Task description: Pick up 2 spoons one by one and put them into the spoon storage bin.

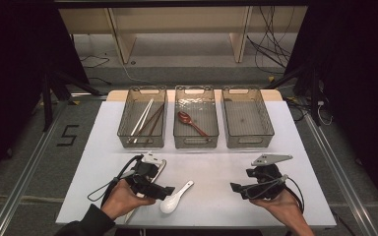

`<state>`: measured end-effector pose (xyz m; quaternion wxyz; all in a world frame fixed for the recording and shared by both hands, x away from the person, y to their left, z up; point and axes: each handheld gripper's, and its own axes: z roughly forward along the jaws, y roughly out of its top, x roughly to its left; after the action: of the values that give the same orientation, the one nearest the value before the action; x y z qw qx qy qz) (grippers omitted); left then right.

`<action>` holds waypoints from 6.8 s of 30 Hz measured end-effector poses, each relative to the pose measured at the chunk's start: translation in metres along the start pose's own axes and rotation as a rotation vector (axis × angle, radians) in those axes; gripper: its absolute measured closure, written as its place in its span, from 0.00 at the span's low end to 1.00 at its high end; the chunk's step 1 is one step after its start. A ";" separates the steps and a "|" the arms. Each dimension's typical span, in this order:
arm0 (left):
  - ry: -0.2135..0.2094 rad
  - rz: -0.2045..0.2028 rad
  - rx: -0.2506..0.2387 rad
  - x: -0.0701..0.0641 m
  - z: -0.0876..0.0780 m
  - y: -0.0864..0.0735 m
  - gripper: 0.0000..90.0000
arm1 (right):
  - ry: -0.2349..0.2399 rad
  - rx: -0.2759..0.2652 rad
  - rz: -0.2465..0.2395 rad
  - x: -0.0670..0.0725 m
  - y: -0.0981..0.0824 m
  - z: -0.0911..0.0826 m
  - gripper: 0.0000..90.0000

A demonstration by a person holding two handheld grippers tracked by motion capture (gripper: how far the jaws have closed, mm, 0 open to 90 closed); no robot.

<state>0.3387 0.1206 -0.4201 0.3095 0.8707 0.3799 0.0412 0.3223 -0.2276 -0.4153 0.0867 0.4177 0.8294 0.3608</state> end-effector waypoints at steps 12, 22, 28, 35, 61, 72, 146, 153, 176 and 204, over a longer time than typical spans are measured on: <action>-0.019 0.030 0.105 -0.010 0.023 0.008 0.23 | 0.003 -0.011 0.005 -0.001 0.000 -0.003 0.26; -0.045 0.042 0.175 -0.012 0.042 0.017 0.33 | 0.010 -0.005 -0.003 0.001 0.001 -0.001 0.27; -0.052 0.049 0.192 -0.013 0.047 0.018 0.43 | 0.011 -0.010 -0.001 0.000 0.001 -0.002 0.27; -0.062 0.067 0.223 -0.016 0.058 0.018 0.53 | 0.012 -0.007 -0.002 0.001 0.001 -0.001 0.27; -0.129 0.149 0.272 -0.027 0.070 0.025 0.91 | 0.014 -0.011 -0.001 0.000 0.001 -0.002 0.28; -0.118 0.176 0.252 -0.027 0.063 0.028 0.95 | 0.012 -0.023 0.002 -0.001 0.001 -0.004 0.28; 0.073 0.031 -0.054 0.079 0.042 0.202 0.95 | 0.046 -0.031 0.007 -0.002 0.002 -0.003 0.28; 0.092 0.009 -0.093 0.087 0.045 0.205 0.95 | 0.049 -0.029 0.004 -0.002 0.002 -0.003 0.28; 0.111 -0.012 -0.120 0.082 0.049 0.203 0.73 | 0.058 -0.027 0.001 -0.002 0.002 -0.002 0.28; 0.086 -0.101 -0.038 0.076 -0.013 0.086 0.28 | 0.047 -0.029 -0.001 0.000 0.003 -0.001 0.28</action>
<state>0.4432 0.1347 -0.3729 0.3113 0.8418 0.4354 0.0701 0.3235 -0.2271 -0.4125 0.0735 0.4071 0.8261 0.3826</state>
